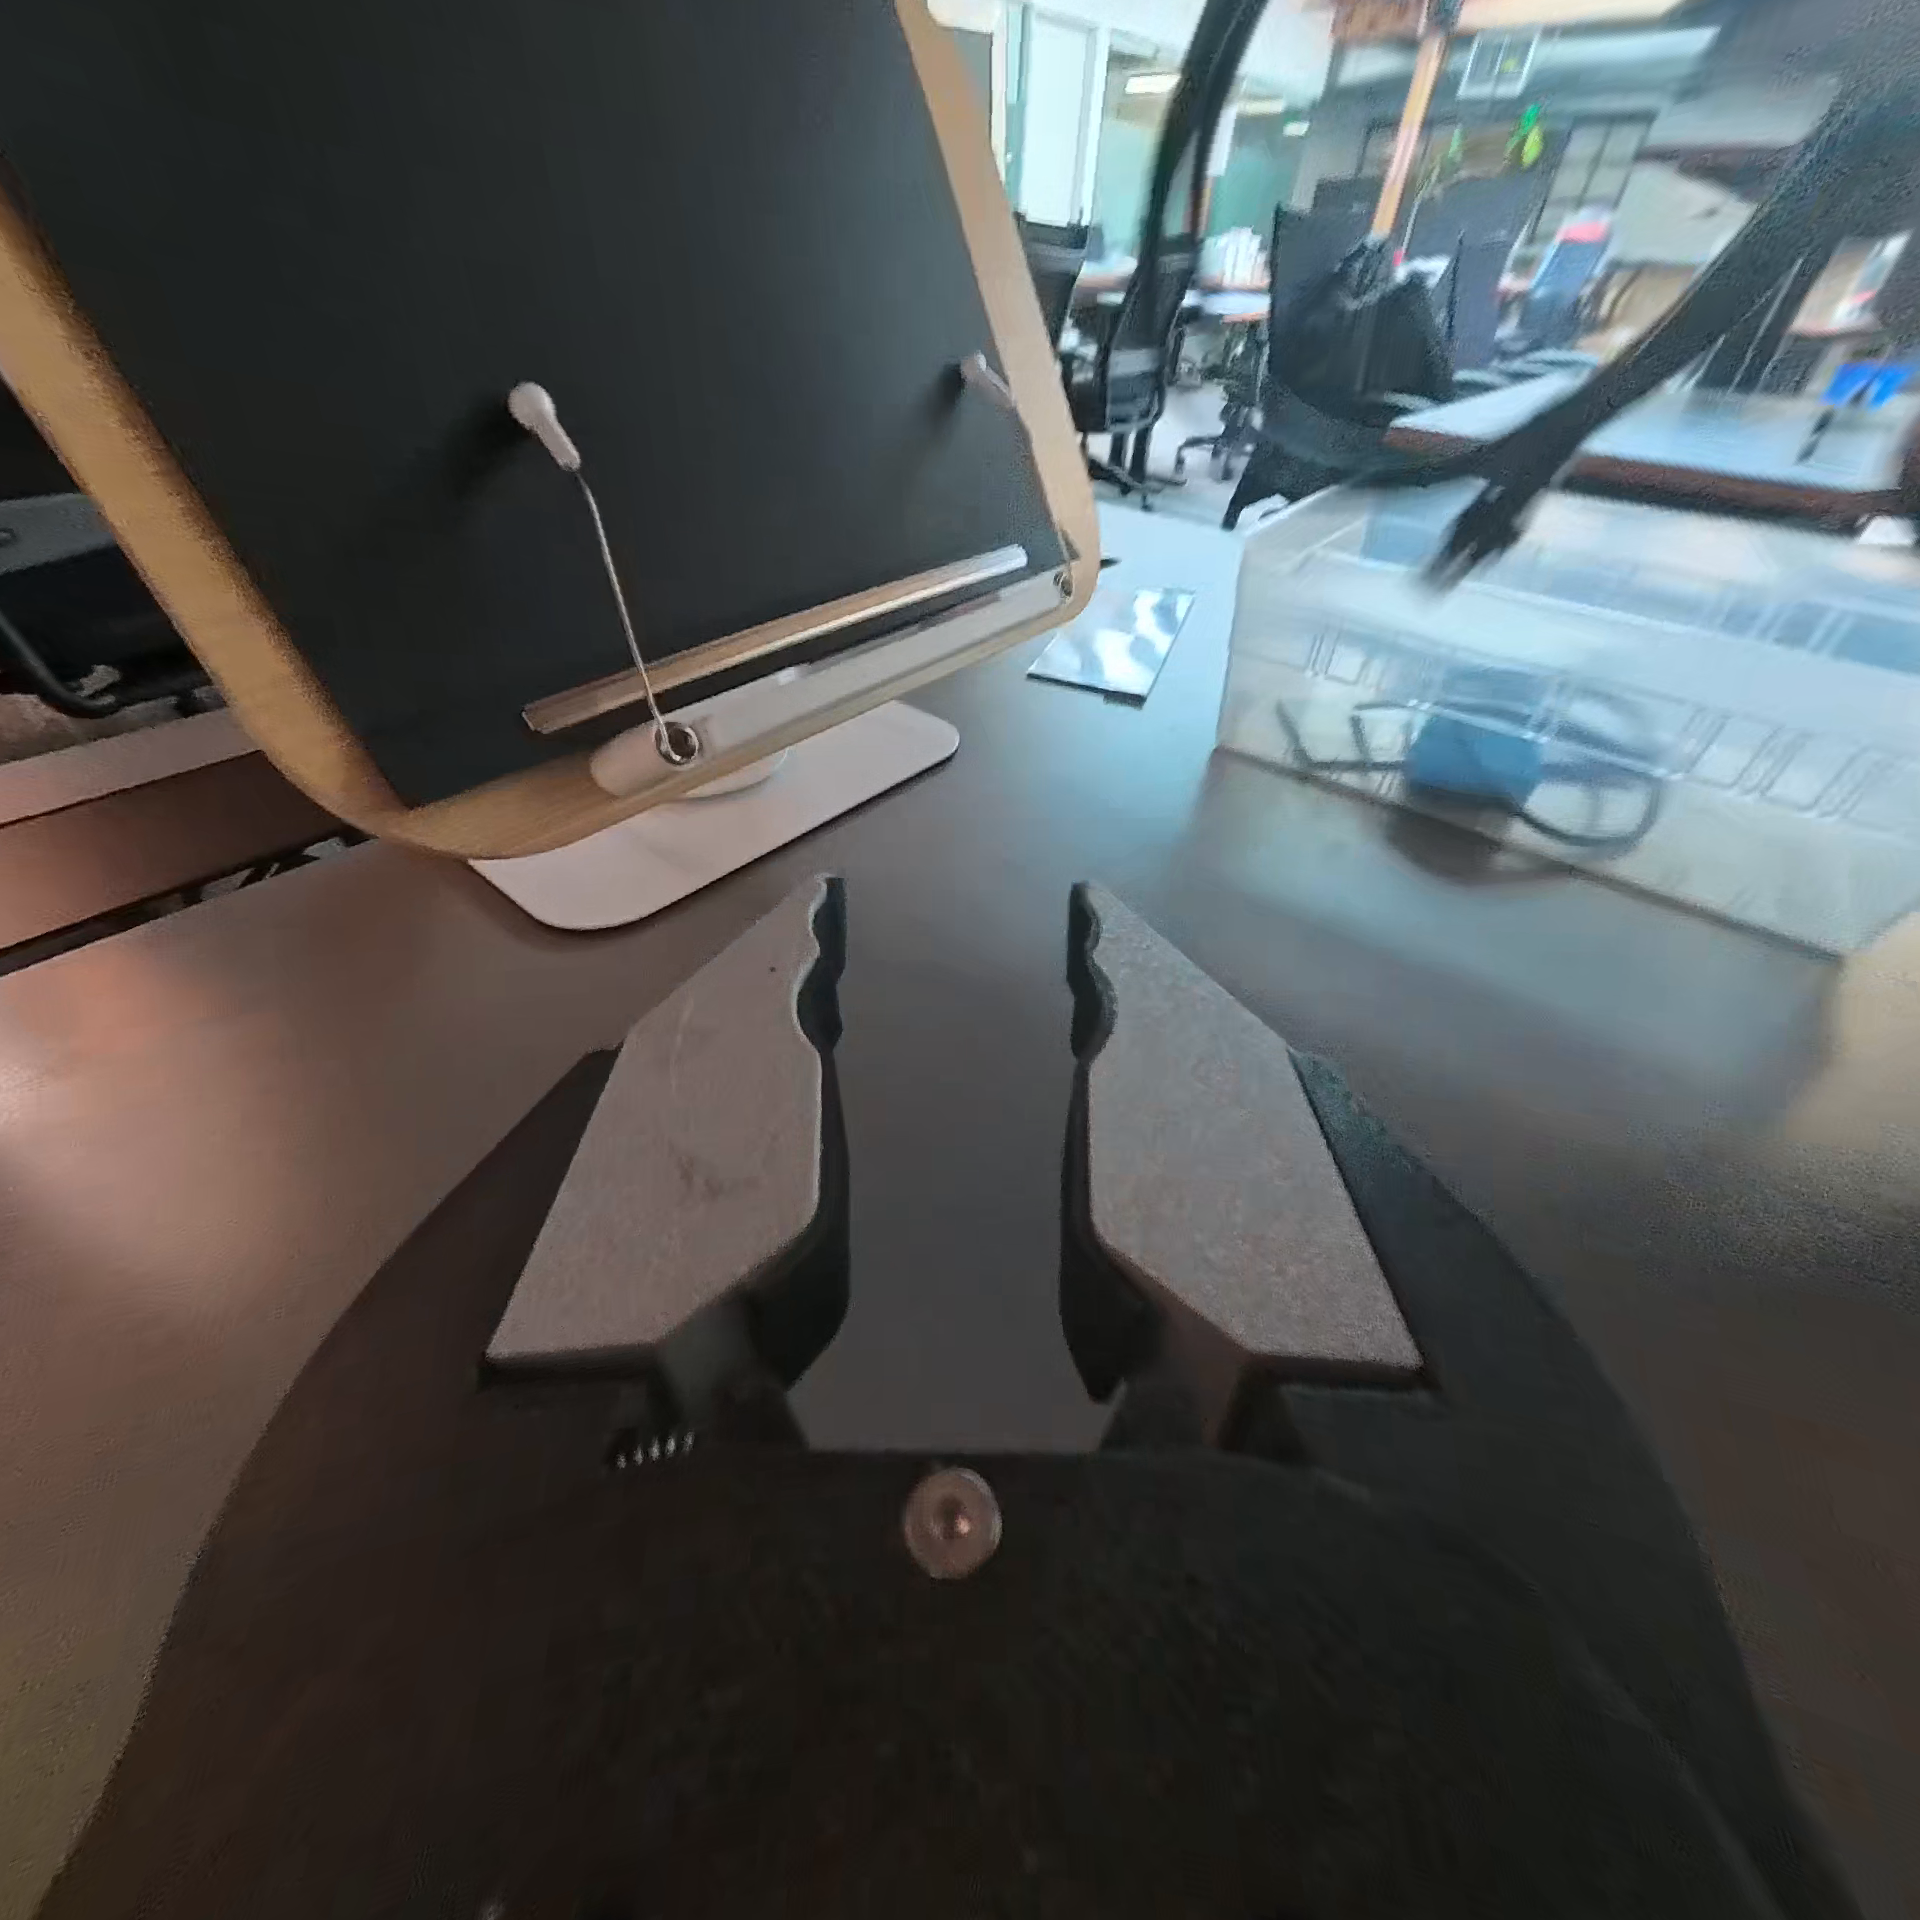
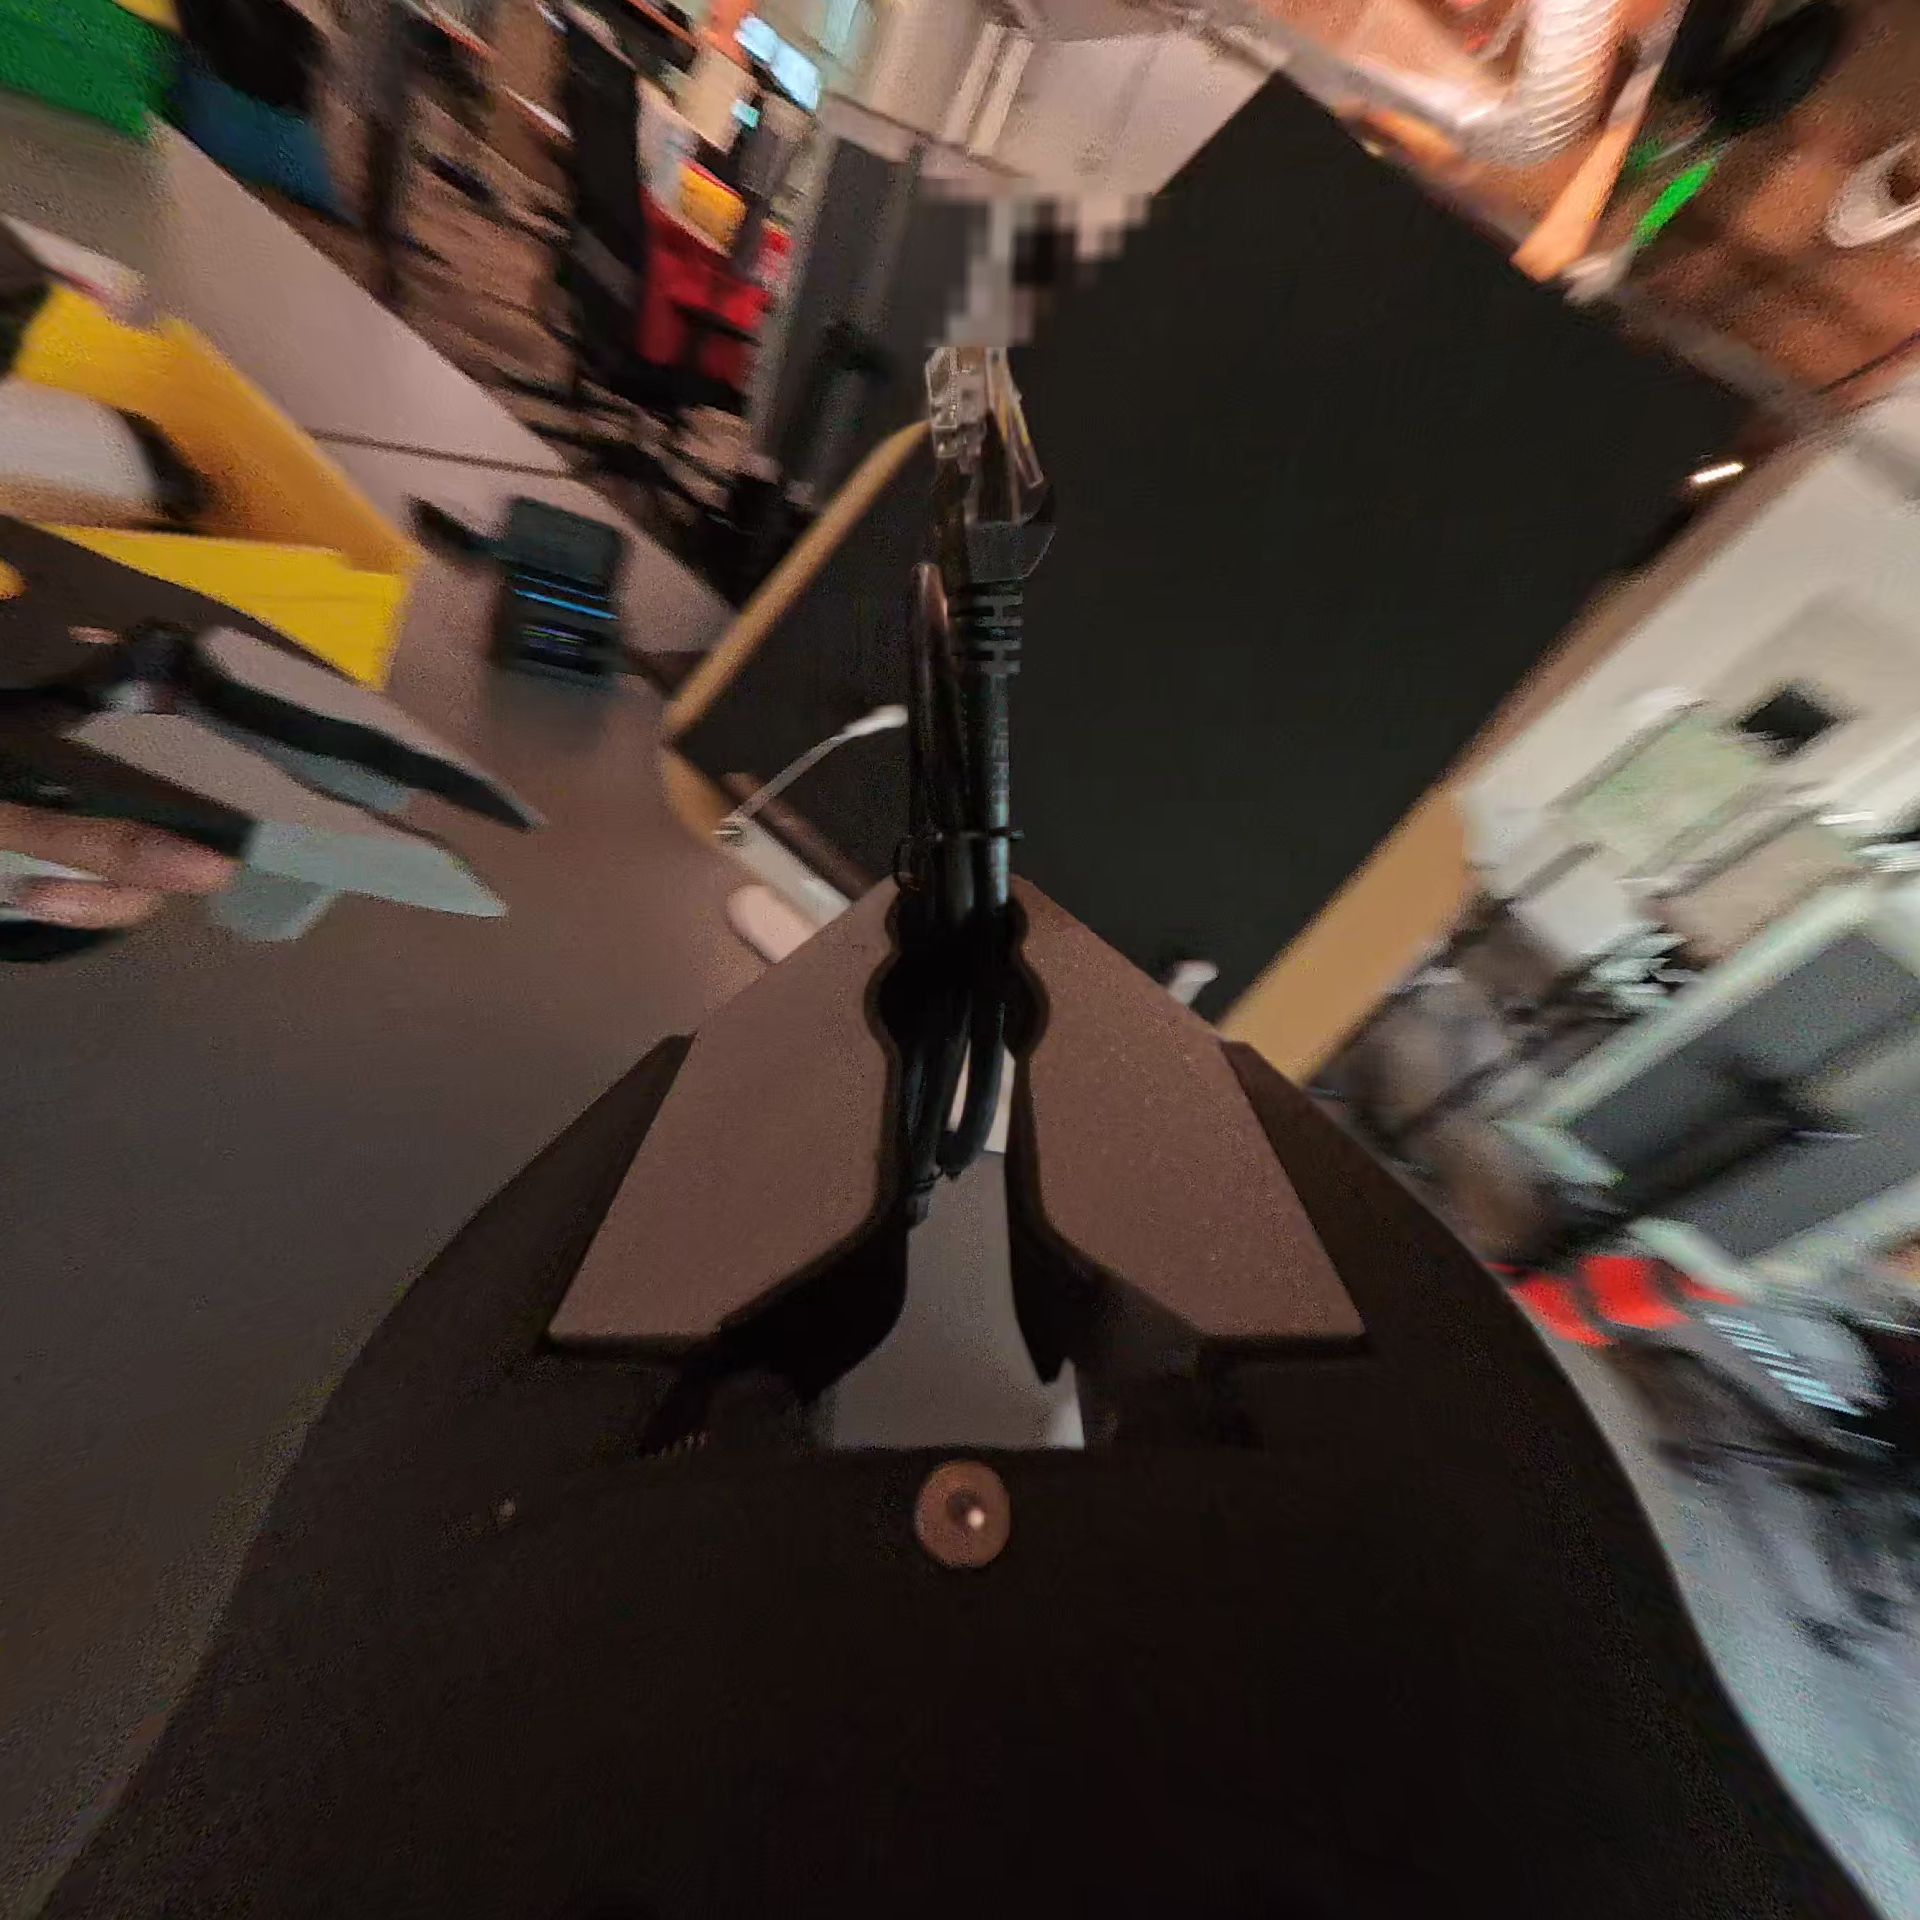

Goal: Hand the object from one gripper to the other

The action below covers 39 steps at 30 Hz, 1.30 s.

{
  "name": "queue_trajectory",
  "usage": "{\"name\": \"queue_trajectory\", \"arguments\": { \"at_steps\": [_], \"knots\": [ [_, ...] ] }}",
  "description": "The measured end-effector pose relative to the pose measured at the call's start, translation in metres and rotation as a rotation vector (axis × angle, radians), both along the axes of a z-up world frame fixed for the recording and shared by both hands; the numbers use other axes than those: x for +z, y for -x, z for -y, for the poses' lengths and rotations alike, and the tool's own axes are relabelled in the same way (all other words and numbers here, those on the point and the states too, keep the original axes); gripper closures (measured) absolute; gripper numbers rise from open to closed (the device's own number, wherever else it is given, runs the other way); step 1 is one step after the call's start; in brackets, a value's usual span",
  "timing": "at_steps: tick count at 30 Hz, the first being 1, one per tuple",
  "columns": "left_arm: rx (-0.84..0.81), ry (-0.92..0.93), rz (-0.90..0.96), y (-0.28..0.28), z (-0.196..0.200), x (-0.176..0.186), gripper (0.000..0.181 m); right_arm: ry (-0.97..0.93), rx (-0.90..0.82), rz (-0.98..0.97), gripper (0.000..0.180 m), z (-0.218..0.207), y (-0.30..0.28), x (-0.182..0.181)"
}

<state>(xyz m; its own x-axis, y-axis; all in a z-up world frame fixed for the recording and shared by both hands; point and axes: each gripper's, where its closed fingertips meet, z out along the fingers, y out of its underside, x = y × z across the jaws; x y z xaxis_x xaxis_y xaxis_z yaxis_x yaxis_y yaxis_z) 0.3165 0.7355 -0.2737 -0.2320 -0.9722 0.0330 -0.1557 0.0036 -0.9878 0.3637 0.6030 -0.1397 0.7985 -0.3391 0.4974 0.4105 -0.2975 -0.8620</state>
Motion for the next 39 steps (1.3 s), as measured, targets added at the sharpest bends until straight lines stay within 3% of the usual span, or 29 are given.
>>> {"name": "queue_trajectory", "arguments": {
  "at_steps": [4,7,9,13,18,20,22,24,26,28,31,35,39],
  "knots": [
    [0.014,-0.053,-0.024,-0.002,0.0,-0.007,0.145,0.096,-0.286,0.291,0.17,0.067,-0.025,0.061],
    [0.013,-0.1,-0.023,-0.003,0.003,-0.01,0.145,0.268,-0.489,0.462,0.17,0.117,-0.064,0.058],
    [0.008,-0.116,-0.033,-0.003,0.005,-0.011,0.145,0.475,-0.602,0.529,0.17,0.145,-0.093,0.03],
    [0.018,-0.152,-0.02,-0.002,0.006,-0.008,0.147,0.782,-0.628,0.523,0.17,0.178,-0.131,-0.046],
    [0.027,-0.196,-0.042,-0.003,0.005,-0.015,0.15,0.879,-0.613,0.311,0.169,0.193,-0.161,-0.107],
    [0.033,-0.21,-0.069,-0.004,0.004,-0.022,0.15,0.928,-0.539,0.066,0.166,0.194,-0.16,-0.151],
    [0.024,-0.2,-0.108,-0.005,0.005,-0.029,0.148,0.838,-0.491,-0.206,0.114,0.186,-0.153,-0.171],
    [0.02,-0.188,-0.162,-0.006,0.005,-0.038,0.145,0.6,-0.415,-0.365,0.109,0.162,-0.144,-0.144],
    [0.042,-0.201,-0.18,-0.008,0.002,-0.042,0.145,0.375,-0.362,-0.381,0.11,0.14,-0.132,-0.091],
    [0.056,-0.209,-0.186,-0.01,0.0,-0.044,0.145,0.235,-0.342,-0.386,0.108,0.119,-0.114,-0.046],
    [0.057,-0.221,-0.196,-0.01,0.0,-0.047,0.145,0.116,-0.12,-0.482,0.104,0.058,-0.052,-0.012],
    [0.079,-0.236,-0.182,-0.009,-0.004,-0.045,0.147,0.056,0.179,-0.623,0.111,-0.03,0.025,-0.027],
    [0.108,-0.192,-0.171,-0.008,-0.012,-0.04,0.147,0.019,0.178,-0.669,0.112,-0.09,0.025,-0.093]
  ]
}}
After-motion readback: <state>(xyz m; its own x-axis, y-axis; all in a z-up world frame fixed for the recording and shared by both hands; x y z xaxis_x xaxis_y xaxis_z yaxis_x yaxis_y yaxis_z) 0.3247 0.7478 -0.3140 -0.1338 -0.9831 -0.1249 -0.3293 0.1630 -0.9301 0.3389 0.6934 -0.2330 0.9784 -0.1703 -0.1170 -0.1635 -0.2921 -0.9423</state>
